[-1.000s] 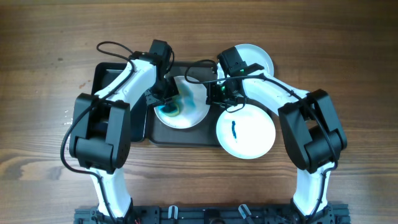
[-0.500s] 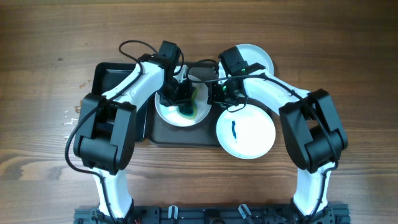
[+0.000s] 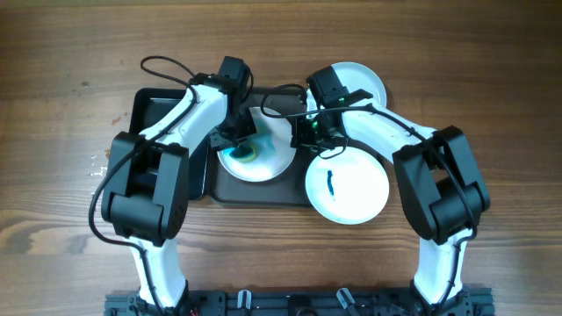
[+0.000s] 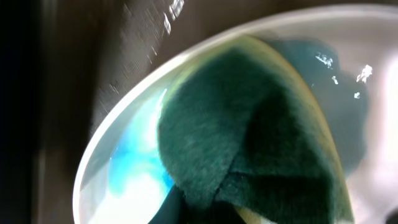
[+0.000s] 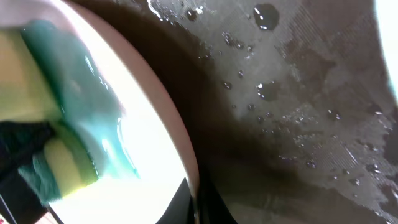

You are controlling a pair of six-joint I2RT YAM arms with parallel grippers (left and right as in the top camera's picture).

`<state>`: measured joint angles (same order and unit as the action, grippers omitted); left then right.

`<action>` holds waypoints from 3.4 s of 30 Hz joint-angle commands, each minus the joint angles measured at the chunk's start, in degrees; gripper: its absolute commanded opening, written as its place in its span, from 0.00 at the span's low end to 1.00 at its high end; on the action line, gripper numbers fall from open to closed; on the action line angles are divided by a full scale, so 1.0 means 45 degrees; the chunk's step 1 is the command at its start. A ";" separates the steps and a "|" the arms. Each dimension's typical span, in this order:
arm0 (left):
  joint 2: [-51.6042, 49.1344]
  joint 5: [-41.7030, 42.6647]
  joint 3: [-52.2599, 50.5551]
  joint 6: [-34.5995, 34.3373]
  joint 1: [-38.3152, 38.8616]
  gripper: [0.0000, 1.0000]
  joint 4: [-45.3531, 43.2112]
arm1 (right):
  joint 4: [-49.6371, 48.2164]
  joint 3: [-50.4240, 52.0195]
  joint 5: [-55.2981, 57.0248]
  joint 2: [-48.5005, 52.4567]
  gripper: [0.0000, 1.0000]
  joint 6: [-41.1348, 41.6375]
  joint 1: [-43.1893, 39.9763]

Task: Clean dirty plates on tray and stack at the side
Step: 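Scrub the plate surface with the sponge while the right gripper holds it, then lift the sponge back over the black tray with the left gripper, then lift the cleaned plate with the right gripper and tilt it up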

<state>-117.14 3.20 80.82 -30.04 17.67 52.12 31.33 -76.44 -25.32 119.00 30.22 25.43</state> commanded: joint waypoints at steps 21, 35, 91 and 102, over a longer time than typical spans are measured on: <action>-0.0238 -0.1190 -0.0160 -0.0112 0.0029 0.04 -0.1472 | 0.0010 0.0015 0.0214 0.0155 0.04 0.0073 -0.0180; -0.0151 -0.0029 0.2783 0.1481 -0.0102 0.04 0.3793 | 0.0024 0.0015 0.0209 0.0155 0.04 0.0078 -0.0180; 0.0607 0.0369 0.5090 0.1919 -0.5119 0.04 0.4862 | -0.3517 -0.0058 2.4460 -0.4425 0.04 -0.8728 0.7475; 0.0607 0.0277 0.5090 0.1919 -0.5119 0.04 0.4862 | -0.6154 0.0005 2.4557 -0.4425 0.04 -1.1327 0.7669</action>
<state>-116.46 4.99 102.63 -22.55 -5.32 73.95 3.90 -76.34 83.88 100.90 -18.22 59.86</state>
